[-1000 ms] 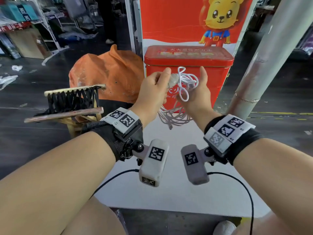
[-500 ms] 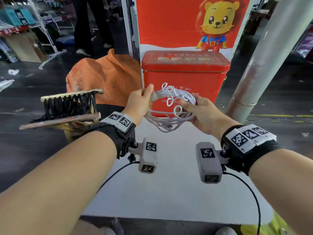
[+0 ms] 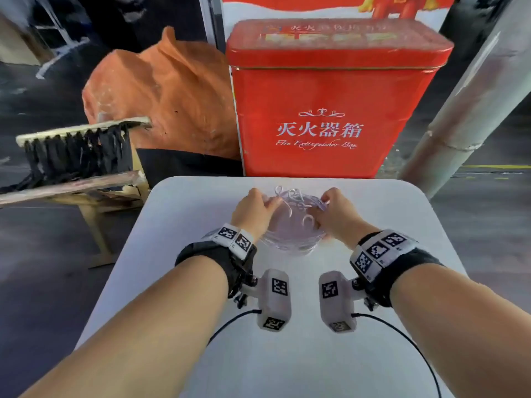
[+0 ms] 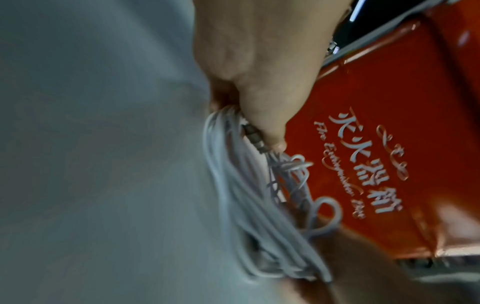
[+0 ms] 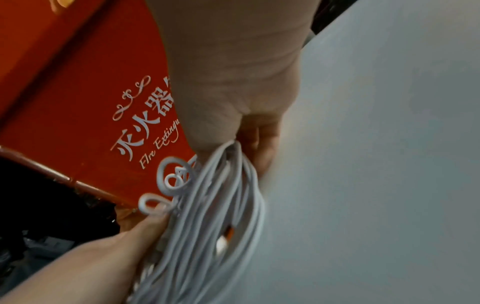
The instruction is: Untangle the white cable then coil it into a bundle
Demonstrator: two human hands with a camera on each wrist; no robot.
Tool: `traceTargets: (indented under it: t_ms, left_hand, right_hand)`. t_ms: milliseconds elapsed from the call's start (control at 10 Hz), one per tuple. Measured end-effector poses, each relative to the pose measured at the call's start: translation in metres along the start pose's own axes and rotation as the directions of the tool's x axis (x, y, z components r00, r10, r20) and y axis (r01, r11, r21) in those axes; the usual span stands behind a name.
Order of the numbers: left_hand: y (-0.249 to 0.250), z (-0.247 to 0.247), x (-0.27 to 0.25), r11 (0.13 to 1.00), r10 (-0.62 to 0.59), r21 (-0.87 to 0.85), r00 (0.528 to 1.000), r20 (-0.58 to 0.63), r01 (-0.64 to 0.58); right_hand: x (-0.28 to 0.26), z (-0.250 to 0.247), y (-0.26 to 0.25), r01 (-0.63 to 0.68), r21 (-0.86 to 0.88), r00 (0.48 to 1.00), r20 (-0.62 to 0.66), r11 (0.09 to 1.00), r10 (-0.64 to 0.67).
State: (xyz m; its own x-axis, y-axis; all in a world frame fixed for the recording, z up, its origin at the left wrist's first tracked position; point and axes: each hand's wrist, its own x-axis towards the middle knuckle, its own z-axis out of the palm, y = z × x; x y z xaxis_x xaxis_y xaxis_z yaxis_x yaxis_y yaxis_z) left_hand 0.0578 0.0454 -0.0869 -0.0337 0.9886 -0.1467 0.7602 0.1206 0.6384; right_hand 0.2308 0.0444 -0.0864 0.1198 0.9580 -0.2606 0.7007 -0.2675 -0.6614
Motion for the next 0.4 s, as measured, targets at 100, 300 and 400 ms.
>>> traceTargets:
  t_ms: [100, 300, 400]
  left_hand:
    - [-0.003, 0.004, 0.009, 0.891, 0.013, 0.455, 0.998, -0.056, 0.014]
    - [-0.007, -0.017, 0.015, 0.982, -0.121, 0.152, 0.989, 0.086, 0.107]
    - [-0.008, -0.034, 0.009, 0.989, -0.139, 0.046, 0.99, 0.027, 0.138]
  right_hand:
    - [0.011, -0.002, -0.002, 0.147, -0.249, 0.985, -0.047, 0.957, -0.164]
    - [0.01, -0.011, -0.002, 0.131, 0.11, 0.984, 0.108, 0.985, -0.143]
    - [0.003, -0.024, -0.007, 0.075, 0.323, 0.996, 0.026, 0.943, -0.089]
